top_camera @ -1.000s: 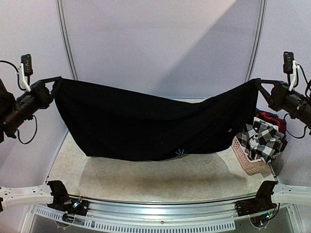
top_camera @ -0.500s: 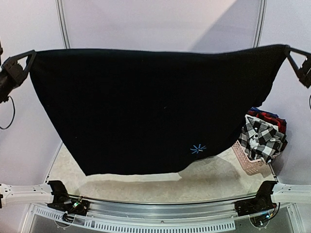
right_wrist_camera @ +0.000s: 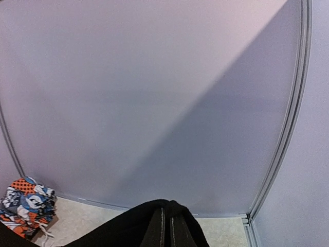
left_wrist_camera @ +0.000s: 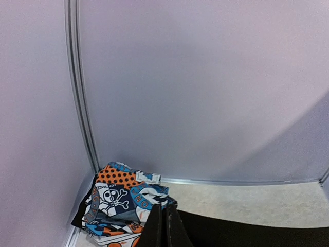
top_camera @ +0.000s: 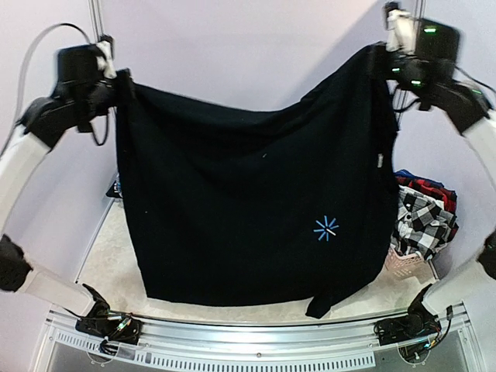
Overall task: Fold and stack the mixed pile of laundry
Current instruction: Flatten out the crumpled T-shirt at the center of the board.
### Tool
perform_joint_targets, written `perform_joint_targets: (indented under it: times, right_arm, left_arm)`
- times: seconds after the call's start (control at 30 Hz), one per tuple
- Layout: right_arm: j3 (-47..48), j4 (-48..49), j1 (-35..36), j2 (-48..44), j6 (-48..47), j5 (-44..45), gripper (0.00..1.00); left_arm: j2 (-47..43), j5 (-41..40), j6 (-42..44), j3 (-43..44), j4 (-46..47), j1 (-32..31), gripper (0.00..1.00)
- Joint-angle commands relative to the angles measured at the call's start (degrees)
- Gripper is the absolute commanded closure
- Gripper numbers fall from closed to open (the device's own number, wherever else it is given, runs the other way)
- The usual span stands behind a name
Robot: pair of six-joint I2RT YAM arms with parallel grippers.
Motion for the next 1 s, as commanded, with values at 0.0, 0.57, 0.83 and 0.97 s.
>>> perform_joint_targets:
  times: [0.0, 0.57, 0.83, 0.97]
  right_arm:
    - [6.22, 0.01, -9.06, 12.01, 6.09, -5.53, 1.00]
    - [20.10, -15.66, -14.87, 40.41, 17.56, -9.54, 0.01]
    - [4.41, -13.48, -14.68, 33.62, 17.80, -21.30, 0.01]
    - [-6.51, -12.86, -13.34, 28.16, 18.33, -23.76, 0.01]
  left_arm:
    - [13.12, 10.71, -6.02, 4.54, -3.93, 10.57, 1.00]
    - [34.78, 28.53, -8.79, 5.62, -5.51, 18.10, 0.00]
    - [23.19, 23.45, -8.87, -12.03, -2.79, 12.48, 0.01]
    - [17.09, 23.06, -9.99, -24.63, 0.50, 8.48, 0.05]
